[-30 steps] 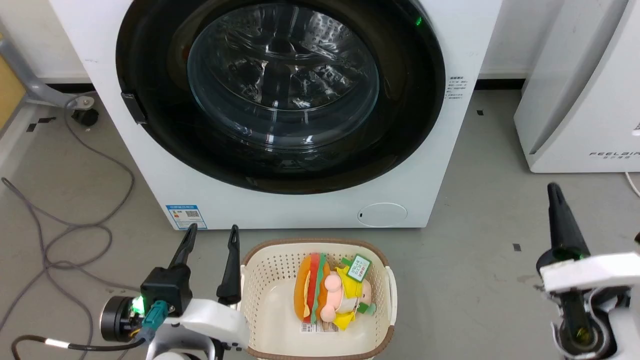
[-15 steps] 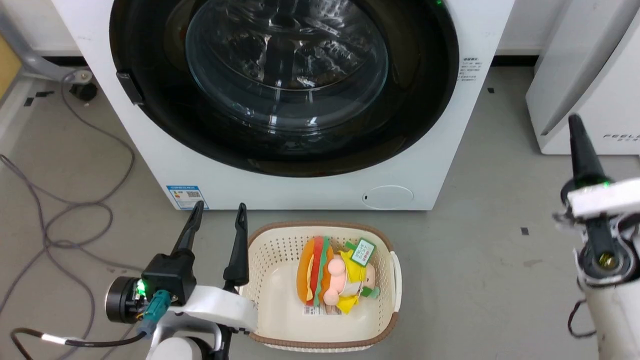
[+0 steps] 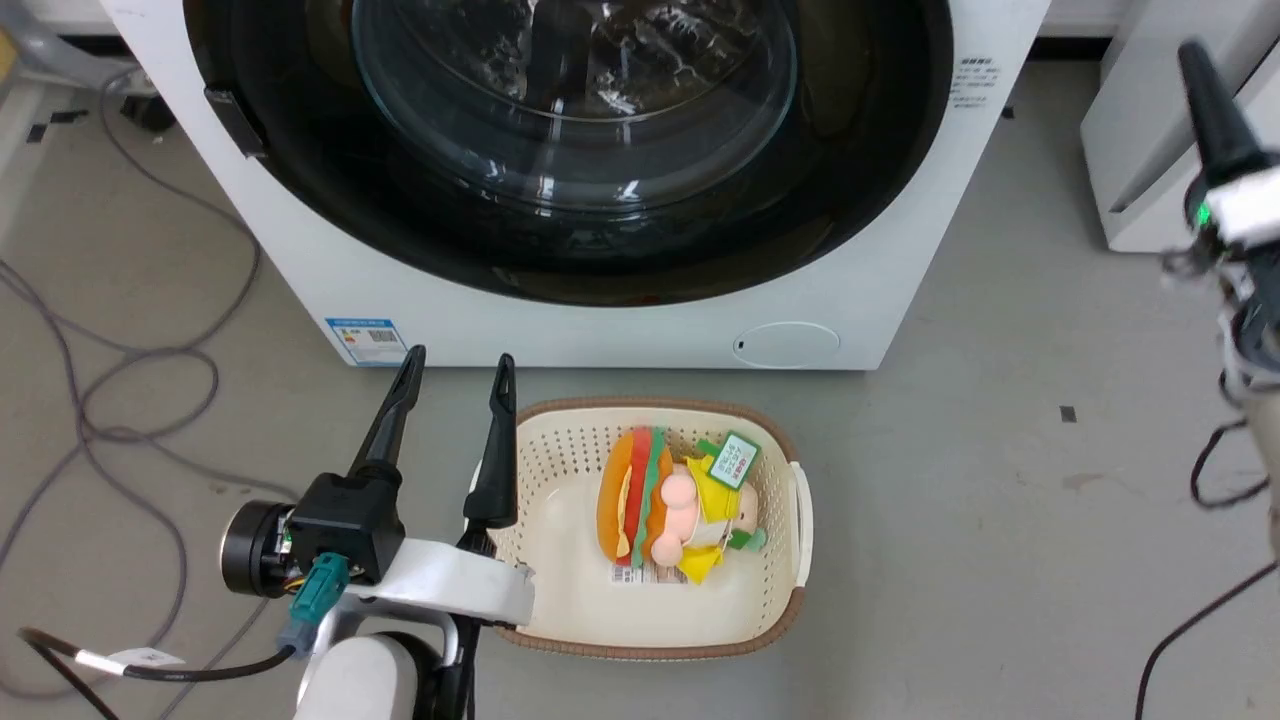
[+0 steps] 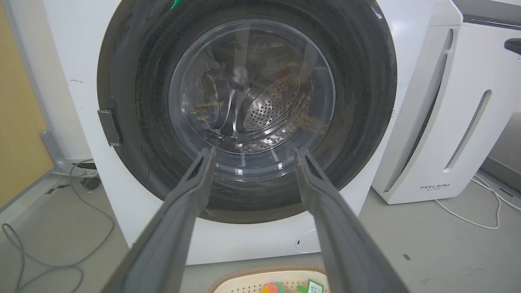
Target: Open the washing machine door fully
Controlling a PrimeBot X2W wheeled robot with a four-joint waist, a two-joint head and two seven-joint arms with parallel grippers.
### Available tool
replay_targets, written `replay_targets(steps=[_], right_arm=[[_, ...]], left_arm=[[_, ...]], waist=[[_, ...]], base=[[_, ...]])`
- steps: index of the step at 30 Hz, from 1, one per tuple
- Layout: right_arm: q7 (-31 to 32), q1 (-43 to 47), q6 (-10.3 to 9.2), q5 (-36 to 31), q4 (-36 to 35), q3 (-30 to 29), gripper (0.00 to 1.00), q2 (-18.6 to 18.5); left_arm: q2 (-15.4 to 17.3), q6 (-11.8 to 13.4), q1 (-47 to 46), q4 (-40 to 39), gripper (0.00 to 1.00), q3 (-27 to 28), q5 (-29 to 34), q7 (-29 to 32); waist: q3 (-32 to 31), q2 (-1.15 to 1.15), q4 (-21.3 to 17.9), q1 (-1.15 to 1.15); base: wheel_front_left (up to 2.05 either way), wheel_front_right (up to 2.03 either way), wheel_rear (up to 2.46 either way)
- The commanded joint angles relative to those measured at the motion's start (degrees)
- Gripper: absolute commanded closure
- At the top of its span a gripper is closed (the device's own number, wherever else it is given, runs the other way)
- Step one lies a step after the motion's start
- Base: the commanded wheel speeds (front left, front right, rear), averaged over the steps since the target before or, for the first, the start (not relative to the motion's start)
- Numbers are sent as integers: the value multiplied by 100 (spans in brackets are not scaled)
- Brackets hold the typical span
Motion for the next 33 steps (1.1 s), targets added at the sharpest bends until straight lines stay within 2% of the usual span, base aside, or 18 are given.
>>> replay_targets(steps=[1, 11, 20, 33], right_arm=[[68, -297, 5, 234, 159, 94, 100, -91], [980, -1832, 5, 923, 1215, 999, 100, -386], [2290, -3109, 5, 1366, 1994, 1912, 100, -442], [2865, -4211, 5, 1954, 2762, 2829, 100, -181]], left_arm=[[5, 17, -102, -41, 0, -38, -44, -66], [5, 37, -292, -126, 0, -199, -145, -186], [5, 86, -467, -185, 0, -331, -257, -293], [6, 144, -710, -230, 0, -535, -419, -437]], waist=[[52, 0, 21, -1], [339, 0, 142, -1], [617, 0, 235, -1], [952, 0, 374, -1]], base=[[0, 0, 0], [0, 0, 0], [0, 0, 0], [0, 0, 0]])
